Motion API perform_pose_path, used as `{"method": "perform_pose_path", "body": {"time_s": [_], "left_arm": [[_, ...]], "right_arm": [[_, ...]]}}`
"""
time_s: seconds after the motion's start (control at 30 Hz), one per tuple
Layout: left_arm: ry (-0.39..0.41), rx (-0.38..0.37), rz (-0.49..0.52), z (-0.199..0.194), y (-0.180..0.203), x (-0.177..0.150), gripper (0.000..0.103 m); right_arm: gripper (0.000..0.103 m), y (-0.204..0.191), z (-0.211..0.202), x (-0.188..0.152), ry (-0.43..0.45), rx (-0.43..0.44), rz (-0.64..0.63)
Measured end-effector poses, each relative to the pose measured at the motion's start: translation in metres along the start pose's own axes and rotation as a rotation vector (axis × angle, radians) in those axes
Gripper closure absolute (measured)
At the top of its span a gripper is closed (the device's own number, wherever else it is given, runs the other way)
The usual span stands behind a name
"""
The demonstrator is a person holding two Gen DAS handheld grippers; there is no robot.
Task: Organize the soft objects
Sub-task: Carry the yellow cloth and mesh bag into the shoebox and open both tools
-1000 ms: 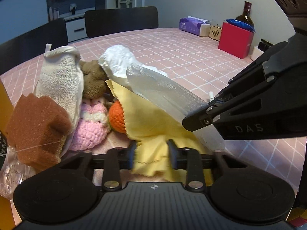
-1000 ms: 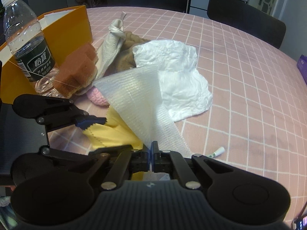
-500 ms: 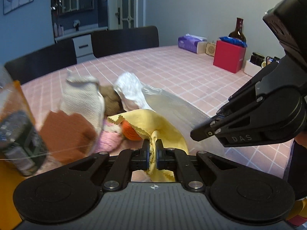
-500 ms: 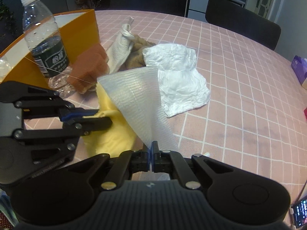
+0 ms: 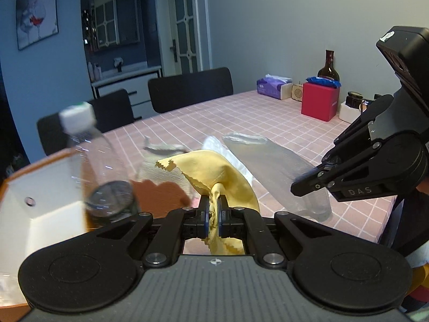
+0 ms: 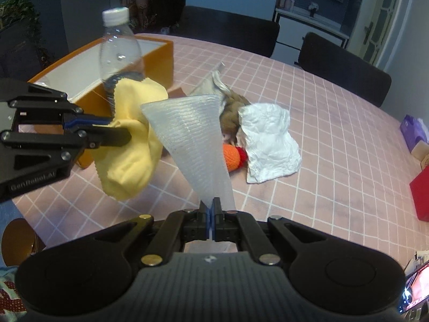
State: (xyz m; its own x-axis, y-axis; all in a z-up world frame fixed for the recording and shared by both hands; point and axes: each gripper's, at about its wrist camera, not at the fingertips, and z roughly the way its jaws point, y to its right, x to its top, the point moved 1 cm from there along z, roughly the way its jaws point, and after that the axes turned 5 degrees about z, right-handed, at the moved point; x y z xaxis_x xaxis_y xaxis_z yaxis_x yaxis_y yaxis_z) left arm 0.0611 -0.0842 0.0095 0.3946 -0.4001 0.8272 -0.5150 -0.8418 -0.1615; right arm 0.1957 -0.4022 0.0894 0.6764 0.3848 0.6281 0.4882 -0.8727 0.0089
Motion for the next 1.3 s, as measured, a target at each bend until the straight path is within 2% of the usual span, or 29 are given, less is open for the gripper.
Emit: {"method": "perform_pose_path", "body": {"time_s": [0.2, 0.37, 0.67, 0.8, 0.93, 1.1, 1.3], "left_arm": [[0.038, 0.075, 0.021, -0.039, -0.02, 0.0, 0.097], [0.051, 0.166, 0.021, -0.066, -0.044, 0.0, 0.097], [0.04, 0.333, 0.021, -0.089, -0.097, -0.003, 0.097], [0.021, 0.355, 0.044, -0.08, -0.115, 0.001, 0.097], [-0.029, 0.384, 0.071, -0.059, -0.138, 0.002, 0.097], [-0.095, 0.372, 0.046, -0.031, -0.173, -0.007, 0.097], [-0.152, 0.307, -0.005, -0.001, -0.202, -0.025, 0.097]], "right_arm": [[0.103, -0.026, -0.022, 0.011, 0.036, 0.045, -0.043], [0.103, -0.055, -0.035, 0.028, 0.073, 0.109, -0.101], [0.103, -0.122, -0.036, 0.08, 0.155, 0.242, -0.23], [0.103, -0.149, -0.014, 0.112, 0.16, 0.274, -0.24], [0.103, -0.173, 0.023, 0.147, 0.129, 0.251, -0.231], [0.103, -0.196, 0.072, 0.187, 0.07, 0.177, -0.241], [0.103, -0.214, 0.127, 0.209, -0.024, 0.101, -0.288]]}}
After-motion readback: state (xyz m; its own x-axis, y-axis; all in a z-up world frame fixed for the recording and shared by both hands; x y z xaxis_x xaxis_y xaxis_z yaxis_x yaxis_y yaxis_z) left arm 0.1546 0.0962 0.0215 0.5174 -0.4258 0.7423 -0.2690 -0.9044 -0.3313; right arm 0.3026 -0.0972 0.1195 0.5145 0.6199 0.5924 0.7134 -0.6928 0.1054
